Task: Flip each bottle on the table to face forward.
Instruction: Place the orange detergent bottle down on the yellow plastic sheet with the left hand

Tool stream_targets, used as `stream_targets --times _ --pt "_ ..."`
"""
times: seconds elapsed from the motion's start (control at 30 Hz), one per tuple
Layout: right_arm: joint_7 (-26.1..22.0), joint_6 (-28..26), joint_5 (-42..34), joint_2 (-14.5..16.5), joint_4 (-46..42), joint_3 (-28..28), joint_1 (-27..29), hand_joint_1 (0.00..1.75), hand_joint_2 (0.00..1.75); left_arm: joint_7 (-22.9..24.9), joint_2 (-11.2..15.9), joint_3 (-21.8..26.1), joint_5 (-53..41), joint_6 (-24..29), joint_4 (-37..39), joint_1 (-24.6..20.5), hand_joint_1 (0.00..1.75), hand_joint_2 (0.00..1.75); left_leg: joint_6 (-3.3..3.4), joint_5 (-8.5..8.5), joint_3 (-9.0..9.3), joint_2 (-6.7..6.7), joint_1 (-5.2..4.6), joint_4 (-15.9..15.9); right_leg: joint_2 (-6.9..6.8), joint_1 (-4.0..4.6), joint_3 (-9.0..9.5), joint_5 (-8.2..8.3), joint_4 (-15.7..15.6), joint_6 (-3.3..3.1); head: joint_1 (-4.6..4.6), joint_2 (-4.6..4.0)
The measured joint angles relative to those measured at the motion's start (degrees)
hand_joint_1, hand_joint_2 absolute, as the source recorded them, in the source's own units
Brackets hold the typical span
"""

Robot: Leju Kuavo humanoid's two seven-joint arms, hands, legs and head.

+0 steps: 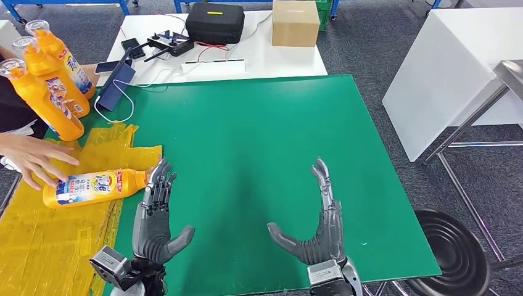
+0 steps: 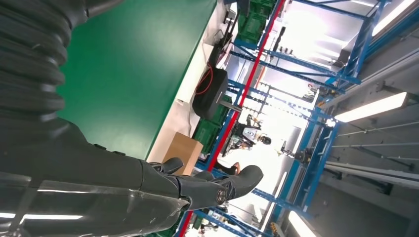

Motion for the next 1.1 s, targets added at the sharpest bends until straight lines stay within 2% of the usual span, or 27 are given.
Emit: stream_targets --times 0.23,0.53,0.7,0.97,1.1 --pt "2.72 0.32 -1.06 -0.65 -0.26 -1.61 1.05 0.00 1.75 2.04 0.84 -0.83 1.50 -3.76 0.11 1.20 0.00 1.75 0.00 0.00 0.03 0.00 0.00 0.00 0.00 0.00 0.03 0.00 0.00 0.00 0.00 0.00" --pt "3.27 5.27 -6.04 -1.87 -0.43 -11.56 2.20 0.00 1.75 2.31 2.14 2.01 2.44 -4.88 -0.07 2.44 0.00 1.75 0.01 0.00 0.01 -0.01 -0.02 0.00 0.00 -0.01 0.03 0.00 0.00 0.00 0.00 0.00" --pt "3.38 6.67 -6.70 -1.94 -0.57 -14.04 2.57 0.00 1.75 2.32 2.24 2.66 2.60 -5.24 -0.08 2.75 0.00 1.75 0.01 0.00 0.03 0.00 -0.01 0.00 0.00 0.00 0.03 0.00 0.00 0.00 0.00 0.01" --pt "4.86 19.90 -11.66 -2.67 -0.20 -20.92 4.62 0.00 1.75 3.60 3.16 4.70 3.79 -7.20 -0.41 4.38 0.00 1.75 0.01 -0.01 0.02 0.00 -0.01 0.00 0.00 0.00 0.03 0.00 0.00 0.01 0.00 0.00" --pt "4.69 23.77 -9.45 -2.44 -0.03 -23.96 6.57 0.00 1.75 2.42 3.02 6.86 2.86 -4.15 -1.91 6.00 0.00 1.75 0.01 -0.02 -0.01 -0.01 -0.01 0.00 0.00 0.00 0.01 -0.01 0.00 0.01 -0.01 0.01"
